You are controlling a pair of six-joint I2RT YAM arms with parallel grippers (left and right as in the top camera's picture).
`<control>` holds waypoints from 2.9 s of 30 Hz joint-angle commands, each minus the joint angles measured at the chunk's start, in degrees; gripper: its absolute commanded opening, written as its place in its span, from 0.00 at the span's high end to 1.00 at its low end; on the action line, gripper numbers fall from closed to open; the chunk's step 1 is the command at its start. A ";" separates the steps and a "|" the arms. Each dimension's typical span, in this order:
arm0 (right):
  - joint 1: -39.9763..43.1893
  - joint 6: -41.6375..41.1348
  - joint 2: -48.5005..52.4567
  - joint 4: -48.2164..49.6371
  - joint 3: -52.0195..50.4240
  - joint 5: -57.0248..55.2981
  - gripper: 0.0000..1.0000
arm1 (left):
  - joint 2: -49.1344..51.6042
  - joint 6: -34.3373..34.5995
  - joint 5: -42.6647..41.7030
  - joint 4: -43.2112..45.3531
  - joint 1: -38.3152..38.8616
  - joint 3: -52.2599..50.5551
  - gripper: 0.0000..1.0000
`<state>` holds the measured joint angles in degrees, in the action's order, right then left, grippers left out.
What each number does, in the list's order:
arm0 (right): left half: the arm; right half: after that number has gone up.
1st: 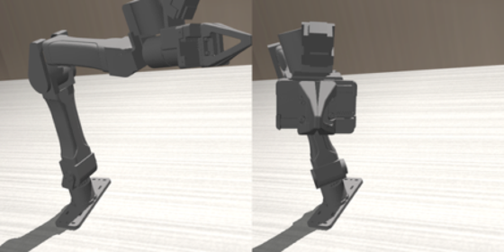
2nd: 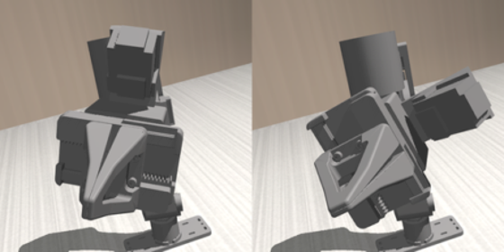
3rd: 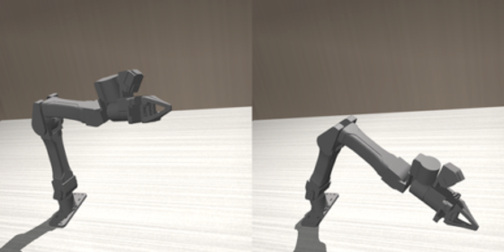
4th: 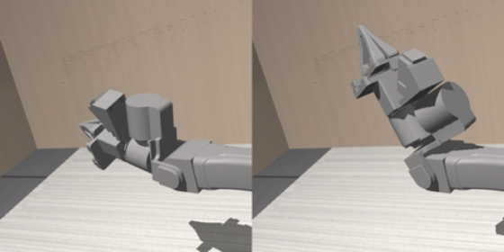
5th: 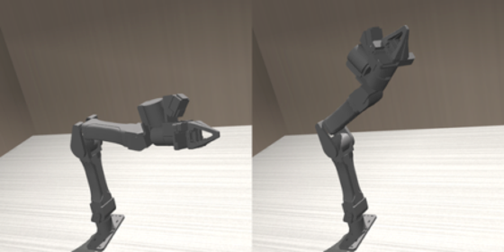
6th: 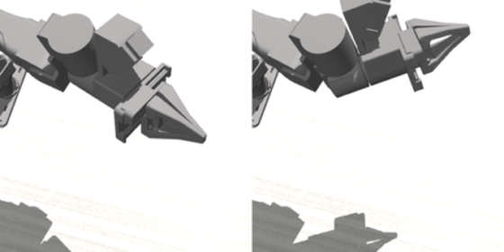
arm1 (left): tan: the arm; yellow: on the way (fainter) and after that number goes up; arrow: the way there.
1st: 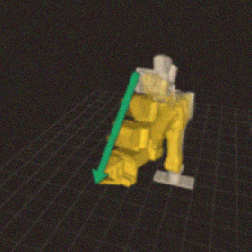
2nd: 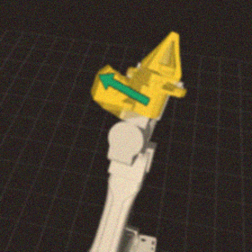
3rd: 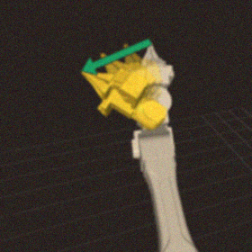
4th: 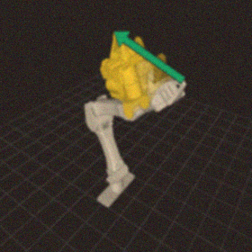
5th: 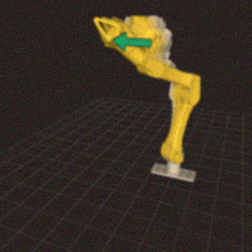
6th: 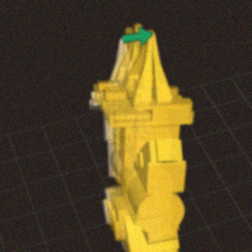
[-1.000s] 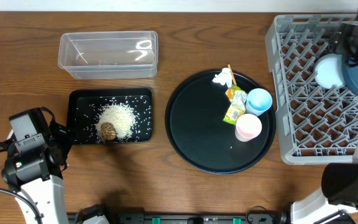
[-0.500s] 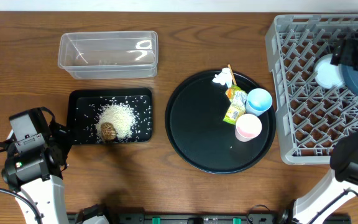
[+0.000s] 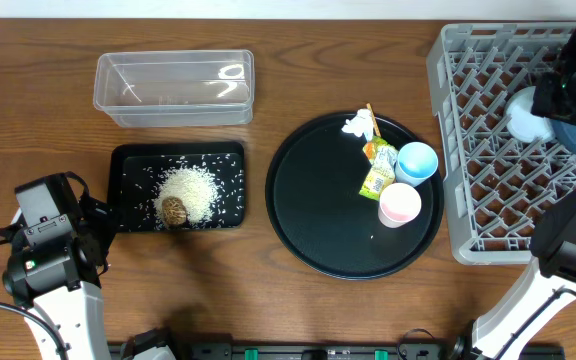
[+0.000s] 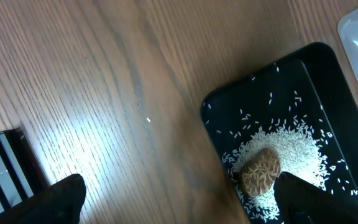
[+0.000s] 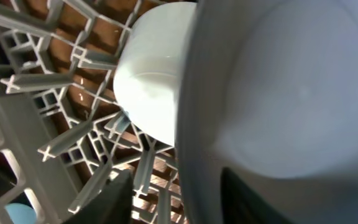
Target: Sort waste into correct bins and load items into the dishwasher rack
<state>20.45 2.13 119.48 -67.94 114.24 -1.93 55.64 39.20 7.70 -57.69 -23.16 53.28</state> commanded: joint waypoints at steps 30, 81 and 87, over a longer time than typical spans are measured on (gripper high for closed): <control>17.55 -1.18 -5.49 -2.14 7.87 75.63 0.99 | 0.15 0.55 0.48 -0.13 -0.20 0.07 0.02; 14.80 16.96 -5.46 -28.46 -3.72 66.25 0.99 | 0.15 0.55 0.48 -0.13 -0.20 0.07 0.02; 17.35 15.61 -5.46 -27.58 -3.74 62.77 0.99 | 0.15 0.55 0.48 -0.13 -0.20 0.07 0.02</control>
<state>36.77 18.76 115.04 -95.72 111.15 67.13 55.72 39.22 7.70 -57.69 -23.16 53.28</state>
